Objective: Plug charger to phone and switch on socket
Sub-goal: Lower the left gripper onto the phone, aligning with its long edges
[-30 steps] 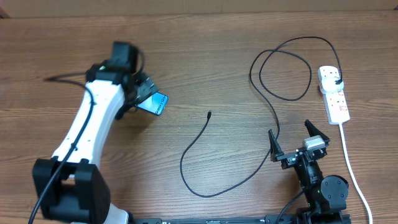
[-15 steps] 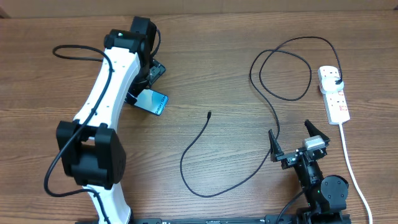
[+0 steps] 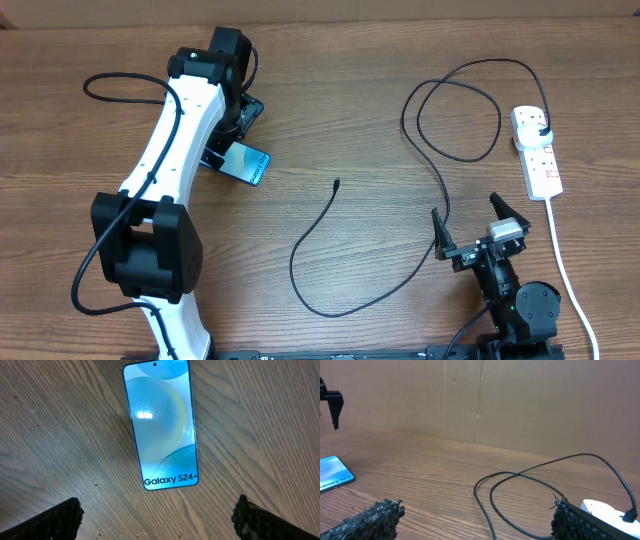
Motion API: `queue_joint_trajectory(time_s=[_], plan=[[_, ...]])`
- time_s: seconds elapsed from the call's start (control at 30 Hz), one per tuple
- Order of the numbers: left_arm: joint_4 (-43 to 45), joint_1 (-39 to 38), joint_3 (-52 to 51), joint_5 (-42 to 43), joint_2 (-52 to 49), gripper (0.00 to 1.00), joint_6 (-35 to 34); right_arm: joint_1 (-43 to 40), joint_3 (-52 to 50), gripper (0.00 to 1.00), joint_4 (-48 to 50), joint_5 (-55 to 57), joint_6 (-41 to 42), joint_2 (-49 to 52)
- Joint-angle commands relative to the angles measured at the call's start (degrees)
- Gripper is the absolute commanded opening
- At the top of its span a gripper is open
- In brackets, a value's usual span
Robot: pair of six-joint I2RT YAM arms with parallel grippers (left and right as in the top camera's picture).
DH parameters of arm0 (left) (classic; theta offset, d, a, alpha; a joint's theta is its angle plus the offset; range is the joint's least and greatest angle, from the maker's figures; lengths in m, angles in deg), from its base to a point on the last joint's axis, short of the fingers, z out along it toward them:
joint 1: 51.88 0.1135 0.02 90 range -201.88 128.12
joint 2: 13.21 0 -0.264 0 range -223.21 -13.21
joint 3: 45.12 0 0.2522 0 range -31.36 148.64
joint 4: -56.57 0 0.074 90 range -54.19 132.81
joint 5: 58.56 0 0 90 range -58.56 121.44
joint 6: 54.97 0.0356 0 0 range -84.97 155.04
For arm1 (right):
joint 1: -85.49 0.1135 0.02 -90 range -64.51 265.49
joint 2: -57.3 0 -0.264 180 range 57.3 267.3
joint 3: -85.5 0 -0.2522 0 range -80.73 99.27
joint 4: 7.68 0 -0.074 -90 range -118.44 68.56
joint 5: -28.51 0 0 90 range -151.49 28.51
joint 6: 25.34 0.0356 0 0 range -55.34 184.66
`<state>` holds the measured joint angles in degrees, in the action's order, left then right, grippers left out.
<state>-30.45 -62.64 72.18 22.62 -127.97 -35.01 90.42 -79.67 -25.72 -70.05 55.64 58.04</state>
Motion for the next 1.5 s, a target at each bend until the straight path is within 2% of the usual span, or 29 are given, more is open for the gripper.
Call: queue_joint_trajectory(time_s=[0.0, 0.5, 0.87, 1.03, 1.33, 1.47], plan=[[-0.09, 0.35, -0.33, -0.35, -2.05, 1.0, -1.77, 0.26, -0.61, 1.0, 0.28, 0.09, -0.09, -0.57], [0.37, 0.61, -0.35, 1.2, -8.72, 1.0, -2.19, 0.26, -0.61, 1.0, 0.28, 0.09, -0.09, -0.57], [0.15, 1.22, -0.37, 1.38, -8.9, 1.0, -3.61, 0.26, -0.61, 1.0, 0.28, 0.09, -0.09, -0.57], [2.71, 3.65, -0.37, 8.98, -8.9, 1.0, 1.51, 0.26, -0.61, 1.0, 0.28, 0.09, -0.09, -0.57], [0.63, 4.79, -0.37, 5.55, -8.87, 1.0, 4.28, 0.26, -0.61, 1.0, 0.28, 0.09, -0.09, -0.57], [0.66, 4.74, -0.37, 7.21, -8.83, 1.0, 4.39, 0.26, -0.61, 1.0, 0.28, 0.09, -0.09, -0.57]])
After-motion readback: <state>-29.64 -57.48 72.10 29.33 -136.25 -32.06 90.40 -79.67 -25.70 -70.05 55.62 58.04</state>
